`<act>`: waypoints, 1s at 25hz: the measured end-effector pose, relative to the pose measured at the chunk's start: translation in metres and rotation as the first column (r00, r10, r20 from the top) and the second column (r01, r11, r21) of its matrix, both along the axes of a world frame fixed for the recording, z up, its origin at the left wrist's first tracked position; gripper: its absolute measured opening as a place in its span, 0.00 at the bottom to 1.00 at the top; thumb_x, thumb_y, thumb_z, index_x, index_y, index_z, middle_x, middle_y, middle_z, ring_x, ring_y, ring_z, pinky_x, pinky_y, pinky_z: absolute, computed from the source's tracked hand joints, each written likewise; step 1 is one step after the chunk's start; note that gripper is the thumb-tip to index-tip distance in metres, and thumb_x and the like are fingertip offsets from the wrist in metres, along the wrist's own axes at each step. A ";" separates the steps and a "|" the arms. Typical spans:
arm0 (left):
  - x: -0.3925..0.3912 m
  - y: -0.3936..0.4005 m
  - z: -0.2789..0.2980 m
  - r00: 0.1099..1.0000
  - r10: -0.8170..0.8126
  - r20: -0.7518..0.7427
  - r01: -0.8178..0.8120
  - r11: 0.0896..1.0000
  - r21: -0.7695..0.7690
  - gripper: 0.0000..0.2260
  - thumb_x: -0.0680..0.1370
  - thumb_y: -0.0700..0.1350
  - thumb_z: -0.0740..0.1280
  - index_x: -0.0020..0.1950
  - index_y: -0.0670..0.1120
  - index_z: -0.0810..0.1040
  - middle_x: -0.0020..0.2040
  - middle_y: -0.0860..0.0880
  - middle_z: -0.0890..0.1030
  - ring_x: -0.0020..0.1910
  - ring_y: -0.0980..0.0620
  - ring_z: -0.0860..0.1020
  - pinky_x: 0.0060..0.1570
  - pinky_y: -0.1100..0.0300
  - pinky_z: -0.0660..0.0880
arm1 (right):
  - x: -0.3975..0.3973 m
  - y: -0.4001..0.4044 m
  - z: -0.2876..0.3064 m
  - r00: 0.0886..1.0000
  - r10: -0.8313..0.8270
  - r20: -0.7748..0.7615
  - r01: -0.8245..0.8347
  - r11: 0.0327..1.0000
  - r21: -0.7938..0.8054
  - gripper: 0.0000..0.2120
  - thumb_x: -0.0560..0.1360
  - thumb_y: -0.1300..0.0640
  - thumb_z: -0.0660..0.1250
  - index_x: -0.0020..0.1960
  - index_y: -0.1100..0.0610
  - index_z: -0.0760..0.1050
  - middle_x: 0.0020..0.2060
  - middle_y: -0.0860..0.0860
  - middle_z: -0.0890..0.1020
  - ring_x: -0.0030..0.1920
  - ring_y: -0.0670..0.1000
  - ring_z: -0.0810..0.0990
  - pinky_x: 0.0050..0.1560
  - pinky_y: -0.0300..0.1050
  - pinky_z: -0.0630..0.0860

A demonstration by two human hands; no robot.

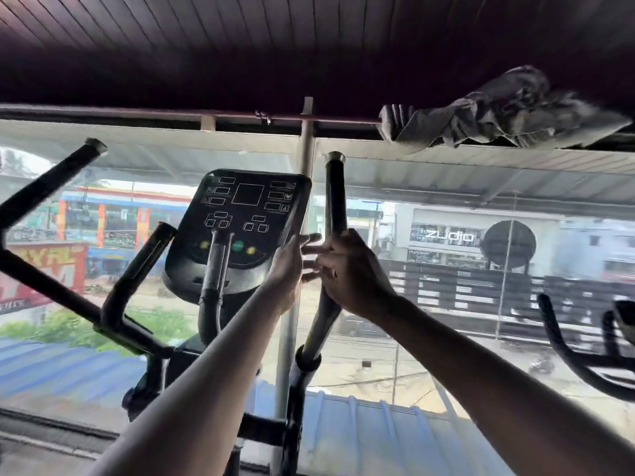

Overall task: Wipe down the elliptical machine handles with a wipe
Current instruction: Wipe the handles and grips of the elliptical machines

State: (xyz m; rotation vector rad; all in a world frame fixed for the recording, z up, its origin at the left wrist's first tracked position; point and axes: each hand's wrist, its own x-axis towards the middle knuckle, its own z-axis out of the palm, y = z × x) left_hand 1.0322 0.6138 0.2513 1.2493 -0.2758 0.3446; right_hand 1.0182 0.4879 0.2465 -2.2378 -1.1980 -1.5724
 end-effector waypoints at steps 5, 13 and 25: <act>-0.001 0.007 -0.012 1.000 -0.023 -0.005 0.023 1.000 0.000 0.15 0.82 0.46 0.54 0.57 0.45 0.79 0.50 0.43 0.82 0.46 0.46 0.80 0.48 0.54 0.78 | 0.000 -0.013 0.015 0.999 -0.030 -0.045 0.041 0.961 0.272 0.12 0.70 0.70 0.68 0.47 0.57 0.83 0.45 0.51 0.80 0.47 0.53 0.78 0.46 0.48 0.78; -0.006 0.002 -0.036 0.999 0.031 0.035 -0.032 0.999 0.026 0.16 0.82 0.45 0.54 0.58 0.44 0.81 0.49 0.45 0.83 0.45 0.48 0.79 0.48 0.56 0.76 | -0.011 -0.013 -0.030 0.999 0.000 0.048 -0.014 0.957 0.289 0.09 0.75 0.66 0.64 0.51 0.60 0.81 0.44 0.54 0.79 0.46 0.54 0.79 0.43 0.48 0.78; -0.007 0.002 -0.054 0.996 0.056 0.066 -0.057 0.998 0.025 0.14 0.82 0.44 0.56 0.53 0.46 0.81 0.44 0.47 0.83 0.43 0.49 0.78 0.46 0.55 0.74 | -0.009 0.002 -0.049 0.998 0.008 0.064 -0.024 0.966 0.258 0.08 0.70 0.67 0.69 0.47 0.60 0.81 0.40 0.54 0.76 0.42 0.52 0.76 0.39 0.44 0.75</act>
